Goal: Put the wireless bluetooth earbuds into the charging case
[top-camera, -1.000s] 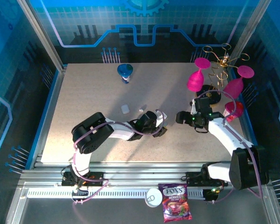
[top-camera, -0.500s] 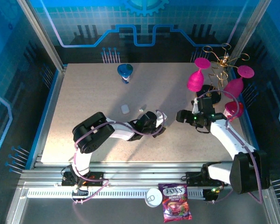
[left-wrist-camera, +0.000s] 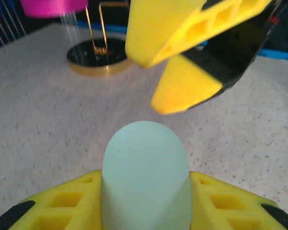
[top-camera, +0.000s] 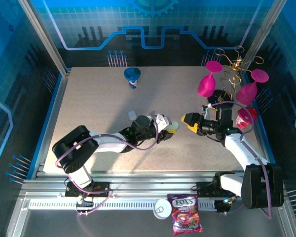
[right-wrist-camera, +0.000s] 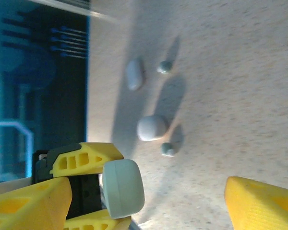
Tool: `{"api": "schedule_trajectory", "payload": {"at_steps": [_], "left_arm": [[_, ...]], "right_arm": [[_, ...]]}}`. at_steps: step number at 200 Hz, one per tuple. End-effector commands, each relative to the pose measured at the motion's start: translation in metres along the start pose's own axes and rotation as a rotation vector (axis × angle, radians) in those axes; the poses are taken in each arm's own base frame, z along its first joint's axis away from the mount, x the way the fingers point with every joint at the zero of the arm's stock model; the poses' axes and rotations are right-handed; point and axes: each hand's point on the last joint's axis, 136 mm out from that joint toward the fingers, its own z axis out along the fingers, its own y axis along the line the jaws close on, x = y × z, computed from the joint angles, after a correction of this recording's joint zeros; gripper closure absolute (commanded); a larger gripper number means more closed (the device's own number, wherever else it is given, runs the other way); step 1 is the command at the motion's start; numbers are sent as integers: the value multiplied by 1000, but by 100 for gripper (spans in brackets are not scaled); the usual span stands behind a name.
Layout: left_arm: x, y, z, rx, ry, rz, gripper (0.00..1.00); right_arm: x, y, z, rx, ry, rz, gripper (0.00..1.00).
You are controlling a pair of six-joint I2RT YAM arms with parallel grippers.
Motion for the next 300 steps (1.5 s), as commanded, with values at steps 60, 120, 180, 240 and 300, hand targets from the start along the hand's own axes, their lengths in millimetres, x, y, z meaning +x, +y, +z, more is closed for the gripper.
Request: {"api": "schedule_trajectory", "payload": {"at_steps": [60, 120, 180, 240, 300], "left_arm": [[-40, -4, -18, 68, -142, 131, 59], [-43, -5, -17, 79, -146, 117, 60], [-42, -2, -16, 63, -141, 122, 58], [-54, 8, -24, -4, -205, 92, 15], [-81, 27, -53, -59, -427, 1, 6]], "right_arm": [[22, 56, 8, -258, 116, -22, 35], [31, 52, 19, -250, 161, -1, 52], [32, 47, 21, -229, 171, 18, 73], [17, 52, 19, -243, 130, 50, 75], [-8, 75, 10, -364, 67, 112, 75]]}}
